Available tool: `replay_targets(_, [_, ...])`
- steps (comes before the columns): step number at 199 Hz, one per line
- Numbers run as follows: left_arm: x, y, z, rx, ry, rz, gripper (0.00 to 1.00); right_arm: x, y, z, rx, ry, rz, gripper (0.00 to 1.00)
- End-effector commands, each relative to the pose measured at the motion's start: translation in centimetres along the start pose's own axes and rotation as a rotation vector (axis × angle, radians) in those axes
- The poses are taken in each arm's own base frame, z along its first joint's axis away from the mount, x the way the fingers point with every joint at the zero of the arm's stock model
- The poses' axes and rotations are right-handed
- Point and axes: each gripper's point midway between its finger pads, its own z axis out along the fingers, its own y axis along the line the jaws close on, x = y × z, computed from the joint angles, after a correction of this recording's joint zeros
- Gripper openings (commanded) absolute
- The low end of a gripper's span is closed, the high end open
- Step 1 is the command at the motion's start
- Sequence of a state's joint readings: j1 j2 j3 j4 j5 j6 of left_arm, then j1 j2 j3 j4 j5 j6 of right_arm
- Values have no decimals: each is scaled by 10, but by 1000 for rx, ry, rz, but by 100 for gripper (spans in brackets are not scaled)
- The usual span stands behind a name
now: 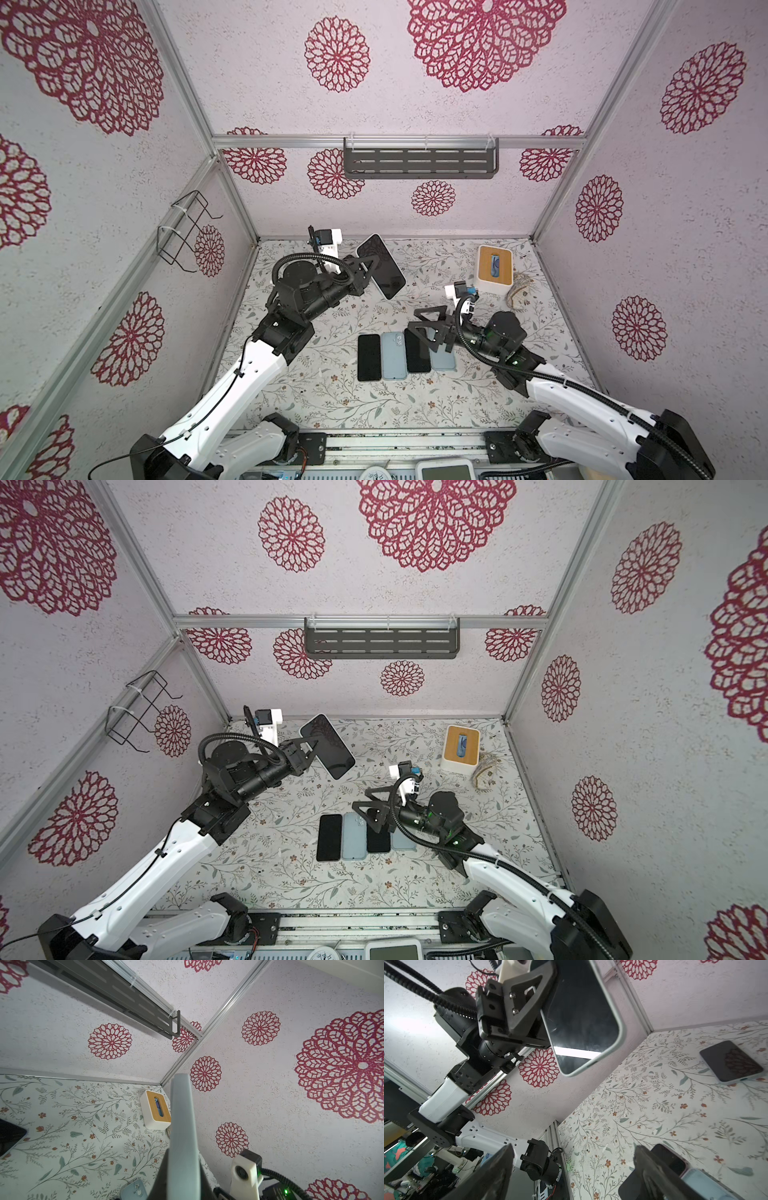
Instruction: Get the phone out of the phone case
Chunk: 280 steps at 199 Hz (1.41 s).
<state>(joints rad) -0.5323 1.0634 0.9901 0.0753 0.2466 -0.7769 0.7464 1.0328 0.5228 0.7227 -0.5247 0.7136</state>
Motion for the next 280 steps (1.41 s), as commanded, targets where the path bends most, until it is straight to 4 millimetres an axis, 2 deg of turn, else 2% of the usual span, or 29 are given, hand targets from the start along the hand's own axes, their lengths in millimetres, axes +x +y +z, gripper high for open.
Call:
replay_targets(1, [-33, -40, -16, 104, -193, -9, 0, -38, 42, 3, -116, -192, -162, 93])
replay_targets(44, [-37, -64, -45, 182, -402, -63, 0, -43, 68, 7, -196, -293, -184, 89])
replay_targets(98, [-31, -68, -77, 255, -579, -171, 0, -48, 83, -1, -243, -375, -173, 80])
replay_targets(119, [-27, -63, -84, 248, -625, -221, 0, -49, 87, -3, -264, -389, -165, 75])
replay_targets(150, [-23, -62, -88, 284, -655, -281, 0, -51, 88, -5, -269, -406, -164, 68])
replay_targets(205, [-13, -66, -81, 324, -628, -349, 0, -55, 89, -2, -276, -410, -141, 54])
replay_targets(280, [-3, -67, -79, 343, -605, -380, 0, -63, 102, -7, -322, -433, -147, 49])
